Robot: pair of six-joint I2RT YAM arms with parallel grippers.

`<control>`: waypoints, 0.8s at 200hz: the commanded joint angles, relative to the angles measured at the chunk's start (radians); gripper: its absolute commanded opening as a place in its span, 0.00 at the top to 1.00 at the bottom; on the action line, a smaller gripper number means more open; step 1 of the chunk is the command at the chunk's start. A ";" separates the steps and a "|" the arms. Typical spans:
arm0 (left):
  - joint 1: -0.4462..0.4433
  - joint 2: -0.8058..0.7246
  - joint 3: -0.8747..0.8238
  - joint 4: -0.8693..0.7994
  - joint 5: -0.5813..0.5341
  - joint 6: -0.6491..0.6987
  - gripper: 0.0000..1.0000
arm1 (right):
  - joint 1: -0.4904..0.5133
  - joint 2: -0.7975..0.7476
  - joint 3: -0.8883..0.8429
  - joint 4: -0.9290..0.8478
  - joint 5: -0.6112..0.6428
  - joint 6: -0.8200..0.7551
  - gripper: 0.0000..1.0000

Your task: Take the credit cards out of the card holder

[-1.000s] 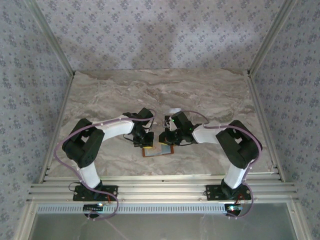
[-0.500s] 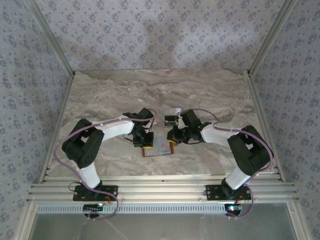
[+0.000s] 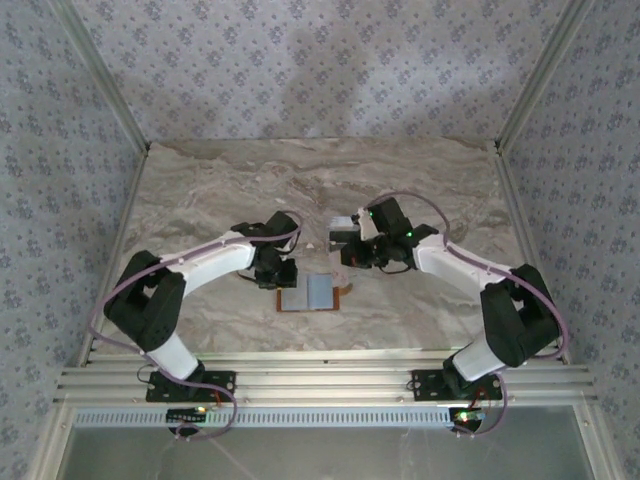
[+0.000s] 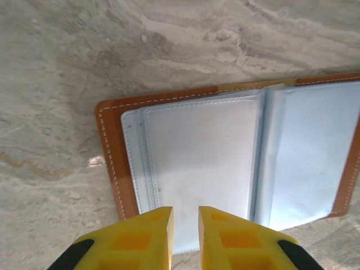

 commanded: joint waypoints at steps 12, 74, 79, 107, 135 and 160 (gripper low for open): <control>0.033 -0.039 -0.030 -0.039 -0.026 -0.005 0.79 | -0.037 0.017 0.152 -0.202 0.030 -0.326 0.98; 0.068 -0.028 -0.098 -0.020 -0.007 0.014 0.79 | -0.051 0.132 0.433 -0.446 0.167 -0.936 0.95; 0.069 -0.024 -0.104 -0.017 -0.003 0.015 0.79 | -0.052 0.144 0.455 -0.465 0.184 -0.990 0.96; 0.076 -0.003 -0.120 -0.006 0.025 0.027 0.79 | -0.052 0.203 0.554 -0.534 0.276 -1.233 1.00; 0.077 0.027 -0.134 0.052 0.084 0.025 0.79 | -0.055 0.282 0.654 -0.574 0.315 -1.397 1.00; 0.073 0.041 -0.140 0.067 0.106 0.026 0.79 | -0.058 0.378 0.788 -0.655 0.340 -1.479 1.00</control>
